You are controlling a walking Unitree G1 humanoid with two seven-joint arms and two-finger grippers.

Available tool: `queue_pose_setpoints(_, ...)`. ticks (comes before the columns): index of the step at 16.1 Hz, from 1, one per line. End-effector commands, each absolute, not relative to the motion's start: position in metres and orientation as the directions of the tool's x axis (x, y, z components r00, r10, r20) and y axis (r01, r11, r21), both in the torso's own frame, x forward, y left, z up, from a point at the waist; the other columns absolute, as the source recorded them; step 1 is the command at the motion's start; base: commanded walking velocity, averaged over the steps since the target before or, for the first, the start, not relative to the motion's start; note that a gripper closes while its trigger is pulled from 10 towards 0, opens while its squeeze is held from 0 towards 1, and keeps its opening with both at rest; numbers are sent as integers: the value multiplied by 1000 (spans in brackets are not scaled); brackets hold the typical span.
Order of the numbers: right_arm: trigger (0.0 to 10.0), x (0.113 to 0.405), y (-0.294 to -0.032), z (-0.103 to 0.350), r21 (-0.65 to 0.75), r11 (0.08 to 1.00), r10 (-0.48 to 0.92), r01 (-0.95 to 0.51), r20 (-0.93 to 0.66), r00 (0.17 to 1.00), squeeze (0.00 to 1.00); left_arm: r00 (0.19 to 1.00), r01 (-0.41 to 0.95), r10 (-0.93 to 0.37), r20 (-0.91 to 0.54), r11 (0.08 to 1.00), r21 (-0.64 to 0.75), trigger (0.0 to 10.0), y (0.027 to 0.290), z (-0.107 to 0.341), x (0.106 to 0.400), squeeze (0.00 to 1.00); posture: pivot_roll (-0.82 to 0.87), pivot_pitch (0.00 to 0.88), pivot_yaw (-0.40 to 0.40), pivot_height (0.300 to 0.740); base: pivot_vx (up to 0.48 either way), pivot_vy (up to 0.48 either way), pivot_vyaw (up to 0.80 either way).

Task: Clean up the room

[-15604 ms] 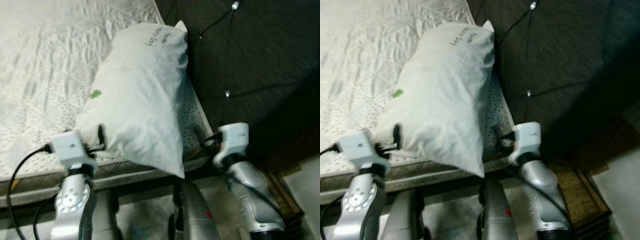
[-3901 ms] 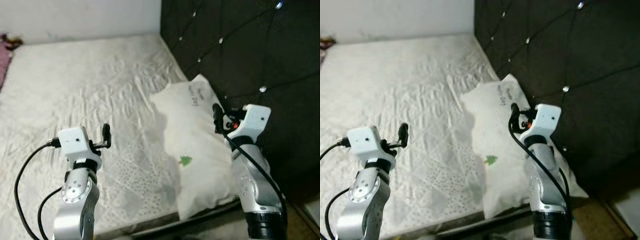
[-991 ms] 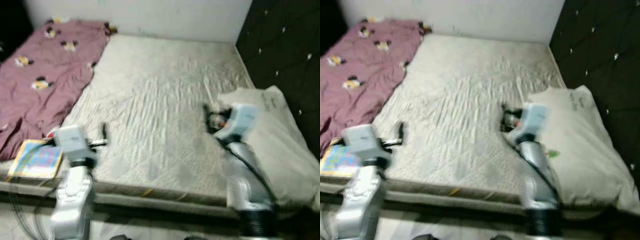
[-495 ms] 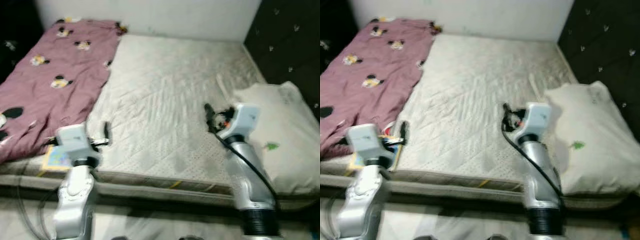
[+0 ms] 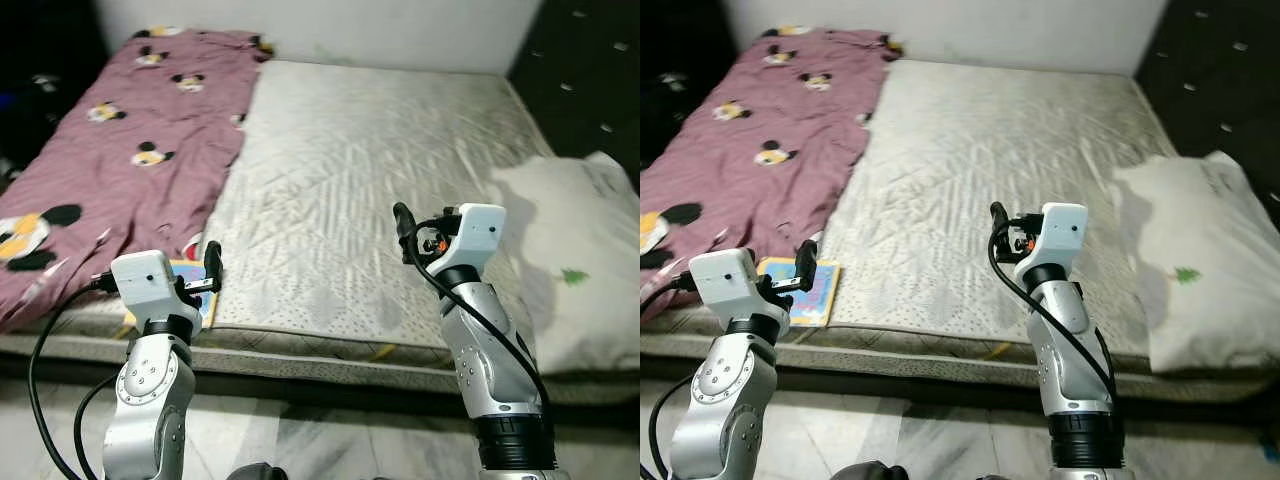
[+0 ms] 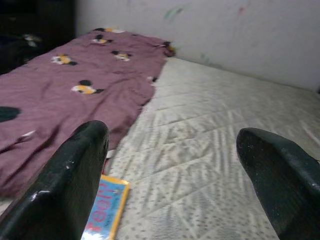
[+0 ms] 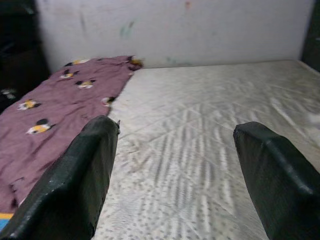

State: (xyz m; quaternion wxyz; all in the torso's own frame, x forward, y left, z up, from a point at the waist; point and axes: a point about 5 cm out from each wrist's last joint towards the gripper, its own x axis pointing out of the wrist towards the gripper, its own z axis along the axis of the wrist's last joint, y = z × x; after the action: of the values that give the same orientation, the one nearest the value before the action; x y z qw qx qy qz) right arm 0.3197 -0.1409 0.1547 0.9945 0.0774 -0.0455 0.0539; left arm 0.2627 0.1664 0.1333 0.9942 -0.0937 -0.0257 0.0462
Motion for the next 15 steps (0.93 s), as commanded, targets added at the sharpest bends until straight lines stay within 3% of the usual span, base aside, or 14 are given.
queue_pose_setpoints(1, 10000, 320, -145, 156, 138, 985, 90, -104, 102, 991, 0, 995, -67, 80, 60, 978, -196, 10000, 162, 137, 262, 0, 11, 113, -13, 740, 277, 0, 0)
queue_pose_setpoints(12, 10000, 321, -144, 155, 130, 986, 91, -103, 97, 991, 0, 996, -49, 62, 60, 980, -194, 10000, 161, 136, 263, 0, 15, 102, -10, 740, 308, 0, 0)
queue_pose_setpoints(15, 10000, 322, -145, 154, 126, 987, 87, -98, 93, 992, 0, 993, -104, 112, 23, 968, -227, 10000, 161, 133, 264, 0, 16, 103, -10, 740, 0, 0, 0)
